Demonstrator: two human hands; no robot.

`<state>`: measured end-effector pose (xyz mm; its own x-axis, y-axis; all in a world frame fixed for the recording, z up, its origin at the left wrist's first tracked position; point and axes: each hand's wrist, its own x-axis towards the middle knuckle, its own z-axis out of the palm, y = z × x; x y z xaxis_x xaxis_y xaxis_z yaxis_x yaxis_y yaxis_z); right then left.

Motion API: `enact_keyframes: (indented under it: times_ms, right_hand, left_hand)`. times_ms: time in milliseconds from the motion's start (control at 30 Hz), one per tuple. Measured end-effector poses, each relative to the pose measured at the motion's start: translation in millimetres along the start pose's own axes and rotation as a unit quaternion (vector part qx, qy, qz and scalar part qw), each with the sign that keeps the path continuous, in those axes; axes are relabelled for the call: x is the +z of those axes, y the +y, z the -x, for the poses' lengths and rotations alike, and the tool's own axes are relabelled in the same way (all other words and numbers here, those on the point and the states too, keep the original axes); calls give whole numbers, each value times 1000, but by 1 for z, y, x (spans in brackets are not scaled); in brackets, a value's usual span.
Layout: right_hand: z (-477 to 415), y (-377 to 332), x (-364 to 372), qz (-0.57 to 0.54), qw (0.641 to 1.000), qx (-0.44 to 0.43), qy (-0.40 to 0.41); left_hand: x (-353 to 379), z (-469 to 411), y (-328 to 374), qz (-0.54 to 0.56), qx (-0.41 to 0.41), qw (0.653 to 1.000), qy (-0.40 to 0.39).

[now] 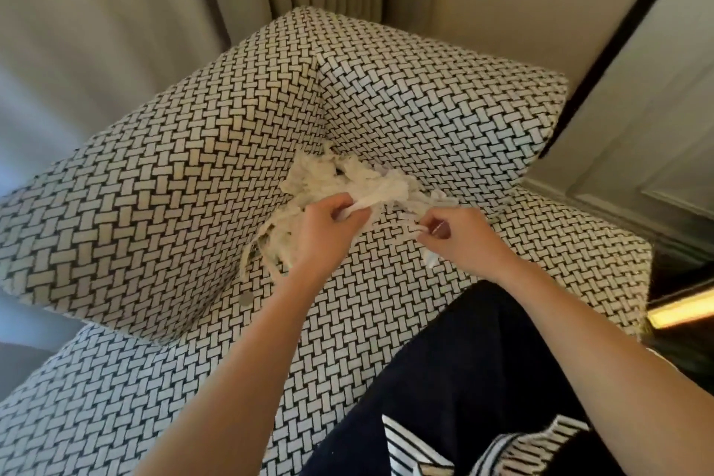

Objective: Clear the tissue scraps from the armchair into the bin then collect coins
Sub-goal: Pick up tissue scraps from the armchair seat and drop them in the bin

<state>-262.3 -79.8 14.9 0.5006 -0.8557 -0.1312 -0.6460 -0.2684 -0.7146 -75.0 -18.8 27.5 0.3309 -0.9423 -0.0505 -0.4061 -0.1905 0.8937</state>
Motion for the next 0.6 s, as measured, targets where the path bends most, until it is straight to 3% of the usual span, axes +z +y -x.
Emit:
enact_keyframes:
  times_ms: [267, 600]
  right_hand:
    - [59, 45, -84, 37, 994, 47, 86]
    - [179, 138, -151, 44, 960, 178, 212]
  left_hand:
    - [84, -14, 72, 0, 73, 988, -132]
    - [235, 27, 142, -50, 168, 938, -299]
